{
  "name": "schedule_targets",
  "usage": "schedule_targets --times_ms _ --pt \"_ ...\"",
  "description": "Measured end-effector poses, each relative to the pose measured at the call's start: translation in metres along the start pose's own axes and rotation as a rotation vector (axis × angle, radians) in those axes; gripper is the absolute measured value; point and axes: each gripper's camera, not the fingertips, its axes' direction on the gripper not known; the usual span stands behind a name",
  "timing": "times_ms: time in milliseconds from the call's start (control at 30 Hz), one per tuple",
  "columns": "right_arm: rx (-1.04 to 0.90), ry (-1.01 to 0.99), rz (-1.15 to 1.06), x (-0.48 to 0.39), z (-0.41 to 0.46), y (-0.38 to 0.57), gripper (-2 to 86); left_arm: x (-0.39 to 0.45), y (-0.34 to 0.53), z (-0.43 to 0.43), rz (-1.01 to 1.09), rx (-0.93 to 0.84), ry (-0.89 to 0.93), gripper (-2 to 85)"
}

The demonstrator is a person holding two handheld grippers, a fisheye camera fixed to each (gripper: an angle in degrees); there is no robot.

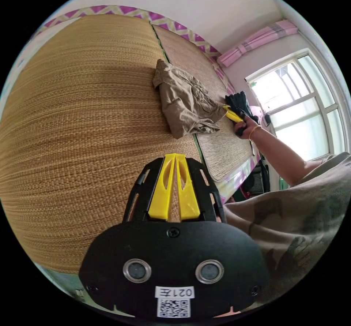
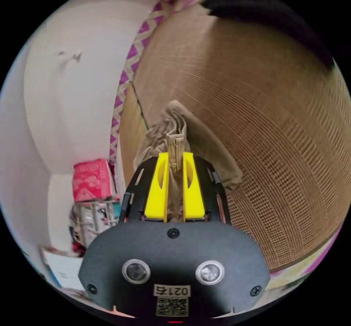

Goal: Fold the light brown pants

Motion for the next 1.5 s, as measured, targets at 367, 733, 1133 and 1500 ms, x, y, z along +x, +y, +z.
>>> schedule_targets --times_ms 367,733,1133,1500 --pt "-0.173 -0.001 -0.943 -0.334 0.135 0.182 6.5 -0.09 0.054 -0.096 0.04 -0.002 0.03 -1.0" --pt "-0.361 0.168 -0.866 -0.294 0.187 0.197 4.7 -0.166 0.06 -0.137 -0.024 0.024 -0.01 -0.9" --pt "-0.446 0.607 -1.037 -0.21 0.218 0.183 10.7 -0.133 0.024 -0.083 -0.001 -0.028 0.02 -0.9" --pt "-0.455 0.232 -0.712 -0.175 0.157 0.112 0.8 -0.101 0.028 -0.071 -0.05 -0.014 -0.033 -0.9"
